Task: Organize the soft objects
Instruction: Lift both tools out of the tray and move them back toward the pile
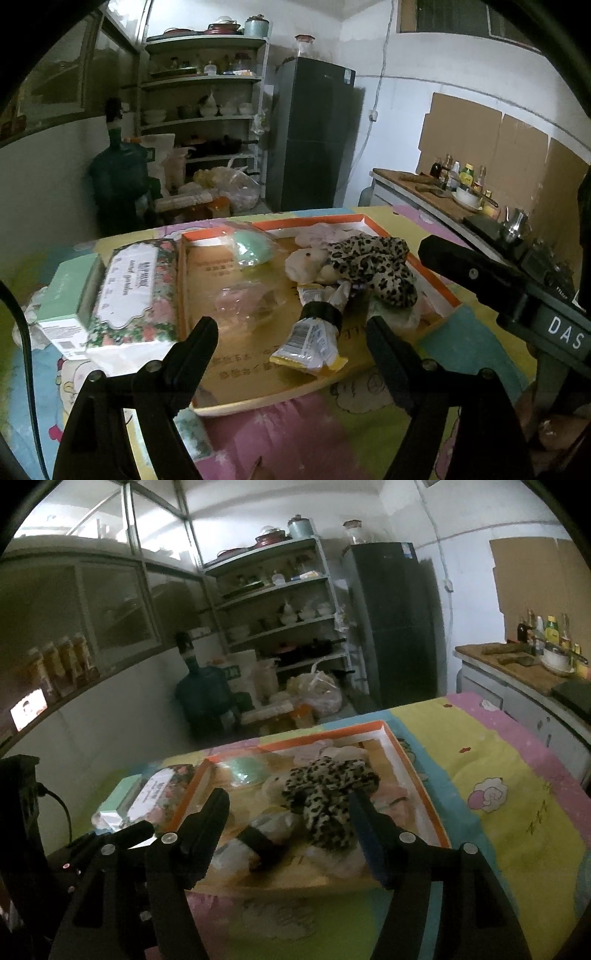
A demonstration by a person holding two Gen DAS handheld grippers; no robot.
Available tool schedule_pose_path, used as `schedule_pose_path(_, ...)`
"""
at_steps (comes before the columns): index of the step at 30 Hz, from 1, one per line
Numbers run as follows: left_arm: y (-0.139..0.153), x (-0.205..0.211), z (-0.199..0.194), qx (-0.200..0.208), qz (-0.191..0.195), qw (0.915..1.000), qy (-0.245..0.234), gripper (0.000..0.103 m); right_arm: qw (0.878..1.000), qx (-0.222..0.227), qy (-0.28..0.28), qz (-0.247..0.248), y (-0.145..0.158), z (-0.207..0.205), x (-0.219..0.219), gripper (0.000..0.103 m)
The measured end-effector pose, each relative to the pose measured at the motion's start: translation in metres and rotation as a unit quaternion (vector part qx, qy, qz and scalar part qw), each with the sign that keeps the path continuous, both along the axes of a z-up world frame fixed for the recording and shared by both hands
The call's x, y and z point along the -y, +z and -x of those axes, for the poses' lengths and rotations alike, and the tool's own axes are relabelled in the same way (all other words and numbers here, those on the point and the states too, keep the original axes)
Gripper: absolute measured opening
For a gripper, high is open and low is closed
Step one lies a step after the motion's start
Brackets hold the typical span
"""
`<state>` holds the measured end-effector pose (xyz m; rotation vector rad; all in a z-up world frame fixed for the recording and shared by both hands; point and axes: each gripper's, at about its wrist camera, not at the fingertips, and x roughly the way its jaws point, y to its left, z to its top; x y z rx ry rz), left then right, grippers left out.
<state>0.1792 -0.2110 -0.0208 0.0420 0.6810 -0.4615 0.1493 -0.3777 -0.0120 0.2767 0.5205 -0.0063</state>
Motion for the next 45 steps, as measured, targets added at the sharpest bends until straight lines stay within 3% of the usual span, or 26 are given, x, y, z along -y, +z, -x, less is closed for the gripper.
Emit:
schedule_pose_path(21, 0.019, -0.077, 0.03, 0.02, 0.024, 0.9984, 0.047, 0.082, 0.999, 0.016, 0.035, 0.017, 0.024, 0.023, -0.071, 0.069)
schedule_pose_path(31, 0.024, -0.137, 0.035, 0.029, 0.031, 0.9943, 0.098, 0.082, 0.998, 0.016, 0.063, 0.028, 0.027, 0.023, -0.112, 0.069)
schedule_pose_path(41, 0.017, -0.194, 0.036, 0.025, 0.039, 0.9884, 0.145, 0.082, 0.996, -0.006, 0.089, 0.02, 0.008, 0.015, -0.152, 0.069)
schedule_pose_path(45, 0.012, -0.214, 0.035, 0.02, 0.045, 0.9861, 0.158, 0.082, 0.994, -0.033, 0.1, -0.002, -0.015, 0.01, -0.167, 0.073)
